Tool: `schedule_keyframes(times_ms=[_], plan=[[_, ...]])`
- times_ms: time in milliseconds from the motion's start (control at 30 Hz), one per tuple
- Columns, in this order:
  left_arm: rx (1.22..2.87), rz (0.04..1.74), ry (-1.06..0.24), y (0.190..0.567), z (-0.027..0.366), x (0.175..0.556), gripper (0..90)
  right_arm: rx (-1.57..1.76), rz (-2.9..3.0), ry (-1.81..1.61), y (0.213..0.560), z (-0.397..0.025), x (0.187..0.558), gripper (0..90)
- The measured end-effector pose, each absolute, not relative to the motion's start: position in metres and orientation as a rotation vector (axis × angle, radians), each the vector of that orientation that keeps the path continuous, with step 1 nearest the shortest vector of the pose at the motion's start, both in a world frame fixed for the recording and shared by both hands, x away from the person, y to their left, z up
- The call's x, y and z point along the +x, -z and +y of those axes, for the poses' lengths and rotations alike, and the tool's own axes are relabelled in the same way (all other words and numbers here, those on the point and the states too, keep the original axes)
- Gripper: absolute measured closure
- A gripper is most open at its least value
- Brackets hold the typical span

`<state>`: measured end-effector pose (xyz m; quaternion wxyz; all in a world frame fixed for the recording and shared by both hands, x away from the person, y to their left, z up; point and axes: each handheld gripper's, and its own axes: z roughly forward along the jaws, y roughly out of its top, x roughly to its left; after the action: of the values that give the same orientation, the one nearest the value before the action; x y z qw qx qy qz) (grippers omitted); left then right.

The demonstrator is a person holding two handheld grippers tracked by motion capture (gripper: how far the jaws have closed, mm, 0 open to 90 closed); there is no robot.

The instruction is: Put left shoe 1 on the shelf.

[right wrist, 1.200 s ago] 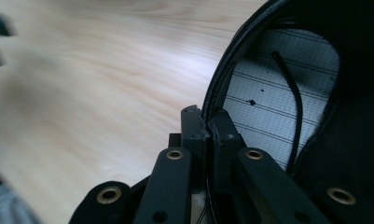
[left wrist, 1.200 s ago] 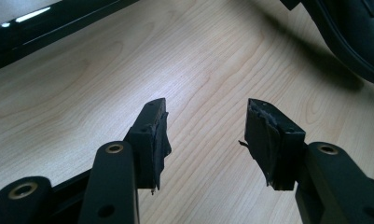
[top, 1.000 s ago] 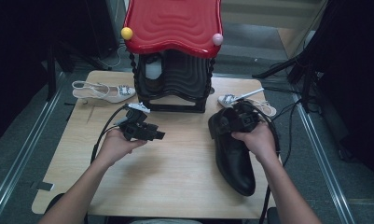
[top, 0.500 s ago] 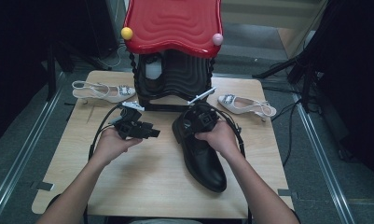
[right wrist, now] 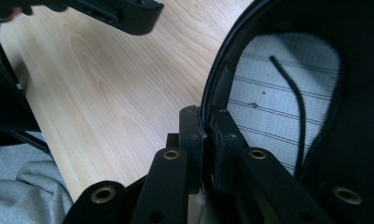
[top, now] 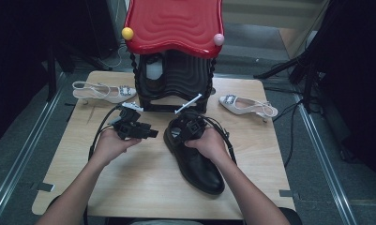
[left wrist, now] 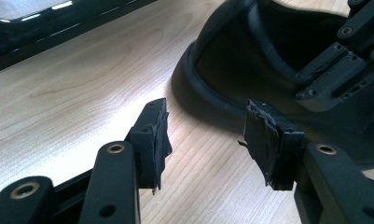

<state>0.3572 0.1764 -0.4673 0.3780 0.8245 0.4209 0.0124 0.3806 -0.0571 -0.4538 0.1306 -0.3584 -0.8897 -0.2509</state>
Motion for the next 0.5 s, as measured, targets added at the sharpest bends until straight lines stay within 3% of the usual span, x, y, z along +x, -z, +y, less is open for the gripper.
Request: schedule_keyframes(times_ms=[200, 333, 500], plan=[[2.107, 1.063, -0.035, 0.467, 0.176, 0.36, 53.9, -1.04, -2.603, 0.75, 0.448, -0.057, 0.374, 86.7], [2.113, 1.038, -0.018, 0.465, 0.172, 0.363, 62.4, -1.075, -2.595, 0.842, 0.438, -0.066, 0.372, 81.4], [2.126, 1.008, -0.005, 0.459, 0.165, 0.369, 74.1, -1.088, -2.565, 0.869, 0.43, -0.078, 0.367, 87.9]])
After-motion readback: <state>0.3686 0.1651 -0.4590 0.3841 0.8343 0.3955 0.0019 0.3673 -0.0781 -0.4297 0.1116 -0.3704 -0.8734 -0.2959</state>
